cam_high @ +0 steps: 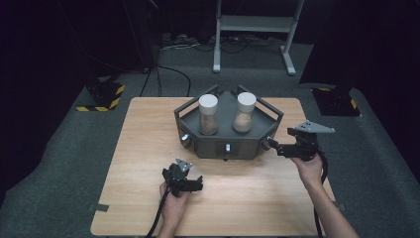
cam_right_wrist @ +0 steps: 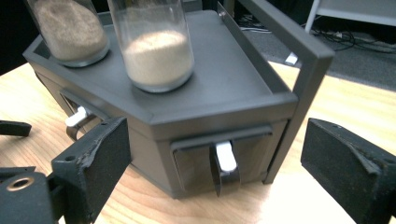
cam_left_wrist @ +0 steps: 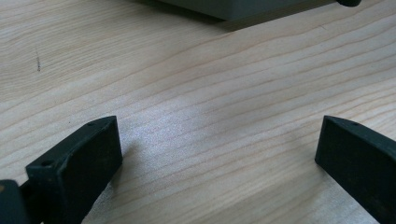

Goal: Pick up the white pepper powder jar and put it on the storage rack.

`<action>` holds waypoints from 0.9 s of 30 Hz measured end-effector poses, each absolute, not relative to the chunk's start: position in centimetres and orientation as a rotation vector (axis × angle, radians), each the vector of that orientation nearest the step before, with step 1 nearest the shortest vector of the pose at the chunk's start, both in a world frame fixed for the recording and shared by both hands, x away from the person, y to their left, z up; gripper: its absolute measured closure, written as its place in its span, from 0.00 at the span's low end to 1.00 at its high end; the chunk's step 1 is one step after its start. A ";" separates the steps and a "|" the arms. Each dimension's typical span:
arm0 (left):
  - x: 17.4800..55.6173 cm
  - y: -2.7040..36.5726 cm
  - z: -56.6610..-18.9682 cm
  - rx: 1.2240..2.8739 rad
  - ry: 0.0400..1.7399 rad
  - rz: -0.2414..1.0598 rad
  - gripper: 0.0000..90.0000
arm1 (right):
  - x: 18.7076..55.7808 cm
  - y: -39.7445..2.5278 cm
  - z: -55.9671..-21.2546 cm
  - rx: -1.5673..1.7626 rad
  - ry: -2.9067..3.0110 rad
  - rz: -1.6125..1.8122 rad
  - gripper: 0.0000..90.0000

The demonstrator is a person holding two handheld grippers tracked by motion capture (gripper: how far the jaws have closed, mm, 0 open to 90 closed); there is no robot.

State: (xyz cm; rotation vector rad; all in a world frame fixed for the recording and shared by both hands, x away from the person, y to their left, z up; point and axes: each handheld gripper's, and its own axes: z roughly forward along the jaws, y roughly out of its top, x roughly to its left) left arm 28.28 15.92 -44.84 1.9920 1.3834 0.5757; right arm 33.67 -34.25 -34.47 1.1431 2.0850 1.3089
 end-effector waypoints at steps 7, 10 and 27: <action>28.3 15.9 -44.8 1.992 1.383 0.576 0.01 | 33.2 -35.3 -36.8 1.225 2.060 1.347 0.09; 28.3 15.9 -44.8 1.991 1.384 0.576 0.01 | 33.0 -35.3 -37.3 1.241 2.064 1.339 0.09; 28.3 15.9 -44.8 1.992 1.384 0.577 0.01 | 32.0 -34.6 -40.8 1.284 2.129 1.221 0.09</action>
